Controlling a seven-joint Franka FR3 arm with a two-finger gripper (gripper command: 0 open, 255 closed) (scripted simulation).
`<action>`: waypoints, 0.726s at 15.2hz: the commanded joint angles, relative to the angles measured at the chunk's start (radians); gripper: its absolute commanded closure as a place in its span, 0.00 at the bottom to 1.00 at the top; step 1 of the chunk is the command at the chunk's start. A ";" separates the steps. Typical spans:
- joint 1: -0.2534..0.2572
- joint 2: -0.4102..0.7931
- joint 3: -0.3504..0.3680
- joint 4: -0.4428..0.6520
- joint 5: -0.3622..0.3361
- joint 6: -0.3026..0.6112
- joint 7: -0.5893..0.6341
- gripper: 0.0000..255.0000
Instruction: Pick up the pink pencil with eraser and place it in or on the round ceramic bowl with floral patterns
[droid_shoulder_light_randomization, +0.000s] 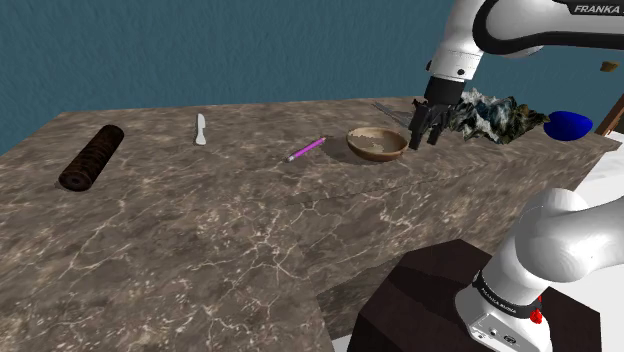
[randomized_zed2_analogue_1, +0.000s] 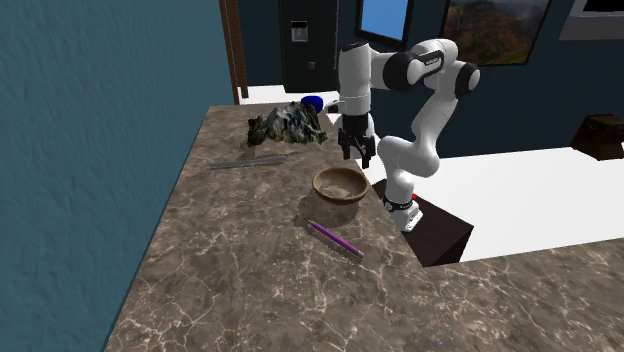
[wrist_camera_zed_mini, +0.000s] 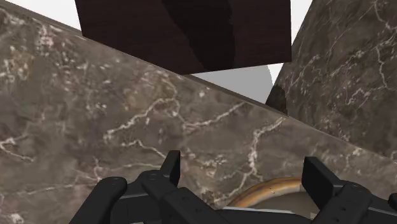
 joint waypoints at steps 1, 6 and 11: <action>0.000 0.000 0.000 0.000 0.000 0.000 0.000 0.00; -0.051 0.030 0.208 0.008 0.071 0.111 0.364 0.00; -0.138 0.144 0.417 0.097 0.082 0.205 0.731 0.00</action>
